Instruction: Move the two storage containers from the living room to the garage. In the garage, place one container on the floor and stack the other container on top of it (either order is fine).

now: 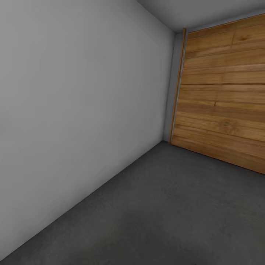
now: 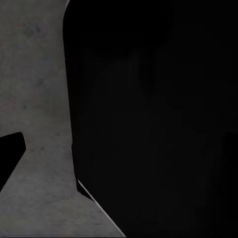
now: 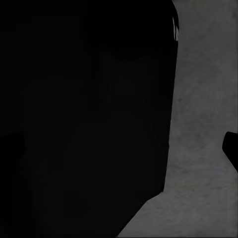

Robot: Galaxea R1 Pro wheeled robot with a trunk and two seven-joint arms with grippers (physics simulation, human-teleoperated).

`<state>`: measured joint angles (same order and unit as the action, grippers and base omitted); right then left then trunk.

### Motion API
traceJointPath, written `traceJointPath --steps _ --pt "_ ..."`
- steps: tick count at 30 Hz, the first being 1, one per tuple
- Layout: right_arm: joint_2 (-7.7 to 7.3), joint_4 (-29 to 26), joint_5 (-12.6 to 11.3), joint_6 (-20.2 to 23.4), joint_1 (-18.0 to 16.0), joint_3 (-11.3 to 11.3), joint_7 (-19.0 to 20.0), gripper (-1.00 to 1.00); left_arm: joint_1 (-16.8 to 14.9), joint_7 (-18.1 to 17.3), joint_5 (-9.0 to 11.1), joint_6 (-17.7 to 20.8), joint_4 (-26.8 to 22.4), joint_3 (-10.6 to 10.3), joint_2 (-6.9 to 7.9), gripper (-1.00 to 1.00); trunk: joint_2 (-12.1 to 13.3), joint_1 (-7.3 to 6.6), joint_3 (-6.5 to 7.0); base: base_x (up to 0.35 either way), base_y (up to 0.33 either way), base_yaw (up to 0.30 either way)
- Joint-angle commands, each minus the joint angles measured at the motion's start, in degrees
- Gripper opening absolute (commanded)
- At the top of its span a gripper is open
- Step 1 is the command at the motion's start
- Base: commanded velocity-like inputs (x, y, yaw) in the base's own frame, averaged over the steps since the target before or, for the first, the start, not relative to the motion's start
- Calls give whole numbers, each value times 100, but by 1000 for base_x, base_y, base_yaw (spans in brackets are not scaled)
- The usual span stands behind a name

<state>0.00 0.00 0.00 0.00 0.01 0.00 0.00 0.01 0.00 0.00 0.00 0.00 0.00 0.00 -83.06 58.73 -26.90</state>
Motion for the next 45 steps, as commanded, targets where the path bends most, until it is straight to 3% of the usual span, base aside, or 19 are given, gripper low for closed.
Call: traceJointPath --steps 1,6,16,42,43,45 --pt "26 -7 -33 -3 -9 33 -9 100 -9 9 0 0 -33 -18 18 100 -2 0 -3 0 0 0" --pt "42 -8 -32 -57 -9 195 17 100 -9 9 6 -47 -106 -18 44 100 -2 0 -3 0 0 0" --pt "106 7 -257 -291 -9 519 13 100 -9 9 9 -77 -166 -18 53 100 -2 0 -3 0 0 -36" --pt "80 9 -1055 -332 -9 1357 26 100 -9 9 9 -77 -167 -18 53 100 -2 0 -3 0 0 -269" --pt "80 9 -1055 -332 -9 2435 26 100 -9 9 9 -77 -167 -18 53 100 -2 0 -3 0 0 -282" --pt "79 9 -1057 -333 -9 2435 26 100 -9 9 9 -76 -167 -18 53 100 -2 0 -3 0 0 -282"
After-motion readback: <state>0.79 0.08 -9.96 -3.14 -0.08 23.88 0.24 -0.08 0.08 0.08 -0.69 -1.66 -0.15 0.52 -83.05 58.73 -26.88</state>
